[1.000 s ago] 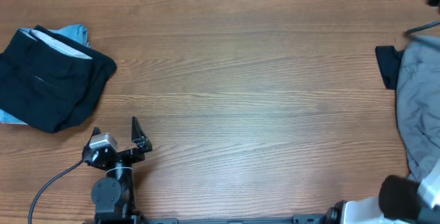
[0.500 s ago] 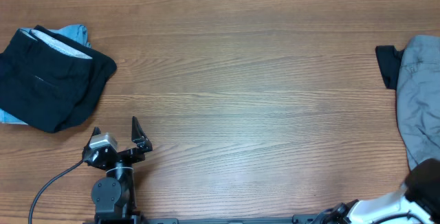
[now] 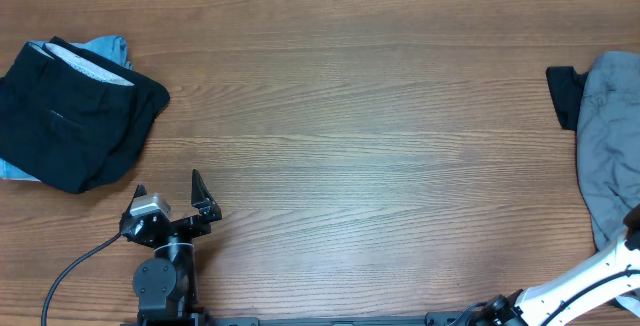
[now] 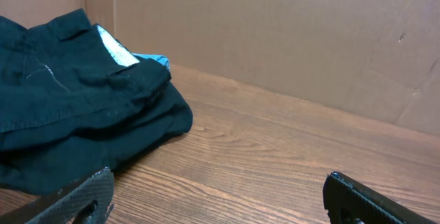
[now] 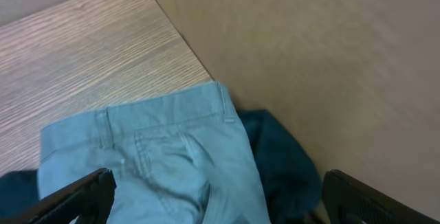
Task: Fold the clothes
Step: 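Reach the right gripper to the grey trousers waistband on the right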
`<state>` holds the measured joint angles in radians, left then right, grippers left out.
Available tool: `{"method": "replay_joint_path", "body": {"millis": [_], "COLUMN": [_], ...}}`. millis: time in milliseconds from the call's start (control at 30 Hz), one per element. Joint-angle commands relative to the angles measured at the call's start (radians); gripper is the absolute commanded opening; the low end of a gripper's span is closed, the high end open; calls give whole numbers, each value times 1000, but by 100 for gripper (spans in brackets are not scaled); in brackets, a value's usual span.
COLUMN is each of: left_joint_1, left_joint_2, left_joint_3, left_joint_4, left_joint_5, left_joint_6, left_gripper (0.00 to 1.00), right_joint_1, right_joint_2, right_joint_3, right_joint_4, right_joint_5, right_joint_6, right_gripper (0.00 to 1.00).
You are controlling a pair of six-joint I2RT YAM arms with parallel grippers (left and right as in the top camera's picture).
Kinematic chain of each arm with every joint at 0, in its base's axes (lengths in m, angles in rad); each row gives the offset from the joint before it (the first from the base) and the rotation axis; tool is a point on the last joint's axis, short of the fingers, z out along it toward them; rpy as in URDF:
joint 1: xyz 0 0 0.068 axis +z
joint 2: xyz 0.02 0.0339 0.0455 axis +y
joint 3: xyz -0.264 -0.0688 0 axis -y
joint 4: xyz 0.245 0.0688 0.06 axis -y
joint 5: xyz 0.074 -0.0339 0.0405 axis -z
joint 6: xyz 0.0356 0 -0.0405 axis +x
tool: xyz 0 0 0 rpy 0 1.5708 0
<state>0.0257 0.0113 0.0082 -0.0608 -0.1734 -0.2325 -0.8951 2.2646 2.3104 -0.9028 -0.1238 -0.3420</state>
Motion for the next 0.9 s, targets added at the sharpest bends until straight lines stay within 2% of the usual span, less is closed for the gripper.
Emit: {"method": "replay_joint_path", "body": {"millis": [0, 300, 467, 667, 700, 733, 800, 833, 867], "left_joint_1": [-5, -5, -5, -5, -5, -5, -5, -5, -5], "left_joint_2": [-6, -7, -6, -7, -6, -6, -6, -6, -6], "left_joint_3": [-3, -3, -3, -3, -3, -3, -3, -3, -3], "left_joint_4": [2, 2, 2, 2, 2, 2, 2, 2, 2], "left_joint_5": [-10, -10, -10, -10, -10, -10, -10, -10, -10], "left_joint_6": [12, 12, 12, 12, 12, 12, 12, 12, 12], "left_gripper": [100, 100, 100, 100, 100, 100, 100, 100, 100], "right_joint_1": [1, 3, 4, 4, 3, 3, 4, 4, 3], "right_joint_2": [72, 166, 222, 231, 232, 232, 232, 232, 232], "right_joint_3": [12, 5, 3, 3, 3, 3, 3, 3, 3], "right_joint_4": [24, 103, 98, 102, 102, 103, 106, 106, 106], "right_joint_5": [-13, -66, -86, -77, -77, -77, -77, -76, -76], "right_joint_6": [-34, -33, -33, -32, -32, -32, -32, -32, -32], "right_gripper": [100, 98, 91, 87, 81, 70, 55, 42, 41]}}
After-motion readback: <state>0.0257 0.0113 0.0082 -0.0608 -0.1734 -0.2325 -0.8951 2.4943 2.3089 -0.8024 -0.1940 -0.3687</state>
